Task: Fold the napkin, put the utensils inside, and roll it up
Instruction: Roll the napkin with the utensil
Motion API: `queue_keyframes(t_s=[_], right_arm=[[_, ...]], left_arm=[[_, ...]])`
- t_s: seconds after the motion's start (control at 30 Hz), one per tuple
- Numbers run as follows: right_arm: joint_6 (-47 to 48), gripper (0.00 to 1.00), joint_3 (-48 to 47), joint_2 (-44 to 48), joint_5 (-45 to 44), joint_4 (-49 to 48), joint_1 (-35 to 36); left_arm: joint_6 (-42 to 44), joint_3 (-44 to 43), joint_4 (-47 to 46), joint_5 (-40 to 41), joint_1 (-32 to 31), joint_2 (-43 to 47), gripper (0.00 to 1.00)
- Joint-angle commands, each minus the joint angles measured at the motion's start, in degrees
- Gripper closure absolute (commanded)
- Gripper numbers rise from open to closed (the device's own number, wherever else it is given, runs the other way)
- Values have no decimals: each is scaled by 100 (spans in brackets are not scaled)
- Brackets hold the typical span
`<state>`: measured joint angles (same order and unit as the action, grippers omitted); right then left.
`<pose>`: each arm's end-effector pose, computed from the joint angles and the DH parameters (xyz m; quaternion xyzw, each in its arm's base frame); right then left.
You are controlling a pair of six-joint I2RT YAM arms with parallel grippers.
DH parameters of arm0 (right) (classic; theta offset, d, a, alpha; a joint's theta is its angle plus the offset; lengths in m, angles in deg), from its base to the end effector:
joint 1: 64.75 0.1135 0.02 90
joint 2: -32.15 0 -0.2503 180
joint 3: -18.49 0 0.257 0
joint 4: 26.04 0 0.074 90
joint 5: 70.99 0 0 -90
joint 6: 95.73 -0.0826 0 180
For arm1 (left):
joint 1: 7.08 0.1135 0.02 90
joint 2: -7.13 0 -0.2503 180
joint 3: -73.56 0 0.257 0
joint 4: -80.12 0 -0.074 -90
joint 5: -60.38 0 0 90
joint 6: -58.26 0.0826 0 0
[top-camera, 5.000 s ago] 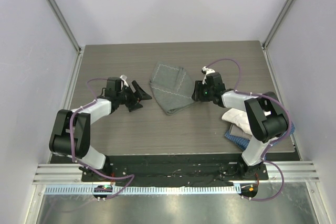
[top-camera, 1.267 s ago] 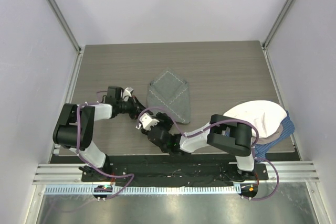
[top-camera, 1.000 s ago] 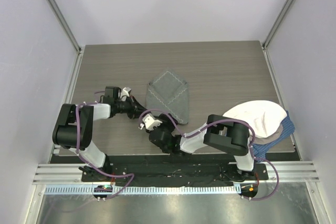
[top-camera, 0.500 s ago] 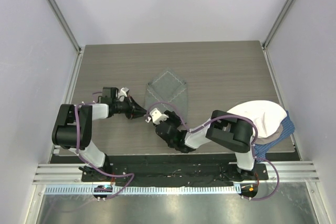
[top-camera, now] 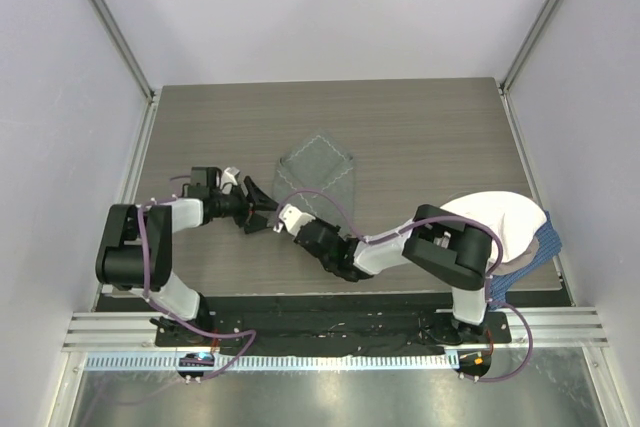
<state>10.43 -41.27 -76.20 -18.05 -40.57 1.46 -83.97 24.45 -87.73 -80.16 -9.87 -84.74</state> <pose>0.2007 0.3319 0.0800 -0.4393 0.7284 -0.0662 0.5217 0.2861 -0.0778 0.0857 -0.2437 0.8370 -0.4869 0.0538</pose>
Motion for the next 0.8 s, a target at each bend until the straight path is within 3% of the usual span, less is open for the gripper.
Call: queue_keyframes(t_s=[0.0, 0.17, 0.4, 0.53, 0.77], right_arm=[[-341, 95, -304, 148, 1392, 1263, -223], [-517, 99, -945, 122, 2341, 2494, -451], [-1018, 99, -1885, -10, 3851, 3953, -899], [-1256, 99, -2561, -238, 4671, 4778, -1145], [-1608, 99, -3099, -783, 6165, 5229, -1760]], left_arm=[[72, 212, 117, 860, 112, 731, 31], [186, 538, 90, 2238, 112, 1565, 28], [748, 767, 415, 3339, 94, 2691, 25], [837, 863, 503, 3446, 59, 3017, 25], [907, 1012, 600, 3148, -46, 3132, 25]])
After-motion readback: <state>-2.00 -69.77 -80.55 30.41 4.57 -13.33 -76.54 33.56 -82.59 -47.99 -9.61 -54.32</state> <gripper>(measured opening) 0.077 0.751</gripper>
